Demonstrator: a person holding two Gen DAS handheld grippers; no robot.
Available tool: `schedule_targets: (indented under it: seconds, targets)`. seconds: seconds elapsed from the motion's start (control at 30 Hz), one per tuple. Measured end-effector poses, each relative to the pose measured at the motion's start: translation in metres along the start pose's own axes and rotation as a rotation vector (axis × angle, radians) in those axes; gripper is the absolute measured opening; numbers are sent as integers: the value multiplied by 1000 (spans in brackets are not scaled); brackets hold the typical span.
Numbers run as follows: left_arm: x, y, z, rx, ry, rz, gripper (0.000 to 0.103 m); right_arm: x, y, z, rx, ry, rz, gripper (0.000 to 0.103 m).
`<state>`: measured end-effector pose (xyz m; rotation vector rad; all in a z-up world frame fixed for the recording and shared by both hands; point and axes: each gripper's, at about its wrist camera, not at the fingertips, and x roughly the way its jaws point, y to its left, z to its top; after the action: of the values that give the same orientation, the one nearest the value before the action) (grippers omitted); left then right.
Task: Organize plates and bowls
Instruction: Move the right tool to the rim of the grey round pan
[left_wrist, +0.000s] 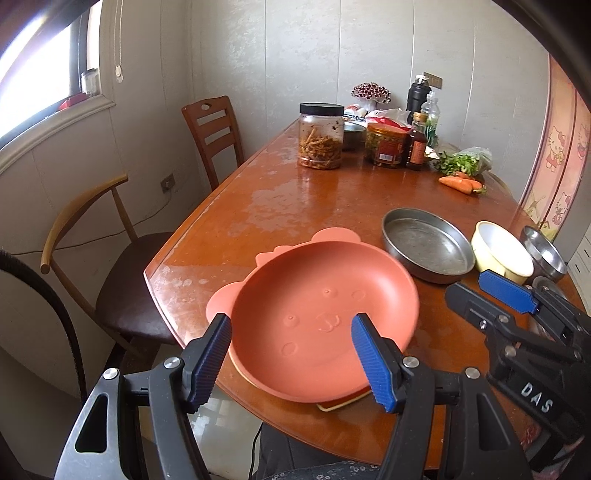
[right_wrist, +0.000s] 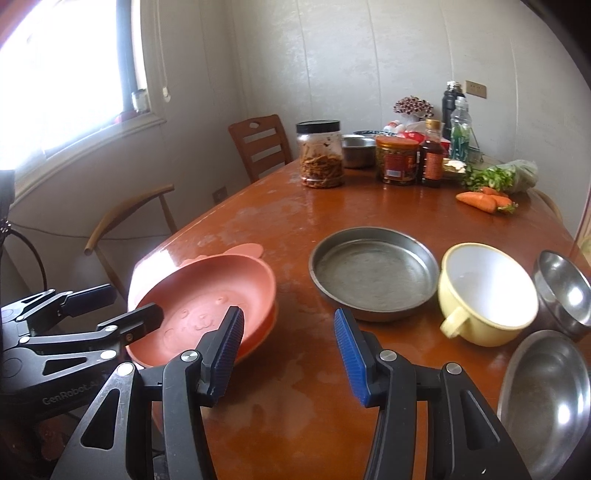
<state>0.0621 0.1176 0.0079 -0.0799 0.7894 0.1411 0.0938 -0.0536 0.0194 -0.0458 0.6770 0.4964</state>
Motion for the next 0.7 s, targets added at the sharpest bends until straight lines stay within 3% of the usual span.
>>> schedule_targets:
  seconds: [0.4, 0.7]
  targets:
    - [5, -19, 0, 26, 18, -45, 67, 29, -24, 13, -54, 69, -45, 51]
    - [9, -18, 9, 26, 13, -70, 67, 76, -25, 22, -136, 160, -73, 41]
